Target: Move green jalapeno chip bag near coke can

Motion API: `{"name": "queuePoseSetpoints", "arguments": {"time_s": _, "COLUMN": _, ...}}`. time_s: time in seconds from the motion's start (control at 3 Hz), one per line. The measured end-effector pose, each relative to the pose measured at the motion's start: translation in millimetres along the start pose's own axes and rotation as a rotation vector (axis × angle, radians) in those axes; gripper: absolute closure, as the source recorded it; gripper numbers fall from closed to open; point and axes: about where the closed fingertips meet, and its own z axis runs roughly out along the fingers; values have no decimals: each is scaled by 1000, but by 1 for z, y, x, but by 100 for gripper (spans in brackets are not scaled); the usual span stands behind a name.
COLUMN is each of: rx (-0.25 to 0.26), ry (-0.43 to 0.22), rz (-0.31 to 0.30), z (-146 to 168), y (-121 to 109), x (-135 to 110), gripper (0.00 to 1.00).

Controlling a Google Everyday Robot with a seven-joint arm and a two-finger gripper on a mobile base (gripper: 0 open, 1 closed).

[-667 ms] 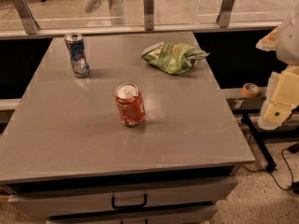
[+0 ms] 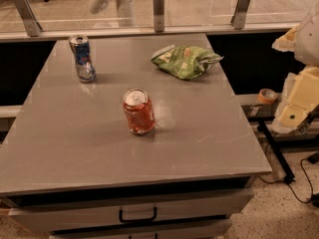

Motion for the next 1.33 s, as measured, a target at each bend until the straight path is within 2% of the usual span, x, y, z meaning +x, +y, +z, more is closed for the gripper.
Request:
{"name": "queuePoseSetpoints", "arguments": {"time_s": 0.33, "rx": 30, "ry": -126, "rz": -10, "z": 12, "y": -42, "x": -19, "gripper": 0}}
{"name": "queuePoseSetpoints", "arguments": {"time_s": 0.67, "rx": 51, "ry": -248, "rz": -4, "z": 42, "y": -94, "x": -44, "gripper": 0}}
{"name": "queuePoseSetpoints", "arguments": {"time_s": 1.0, "rx": 53, "ry": -326, "rz": 87, "z": 98, "y": -139, "x": -68, "gripper": 0}}
{"name": "queuePoseSetpoints", "arguments": {"time_s": 1.33, "rx": 52, "ry": -327, "rz": 87, "z": 98, "y": -139, "x": -68, "gripper": 0}}
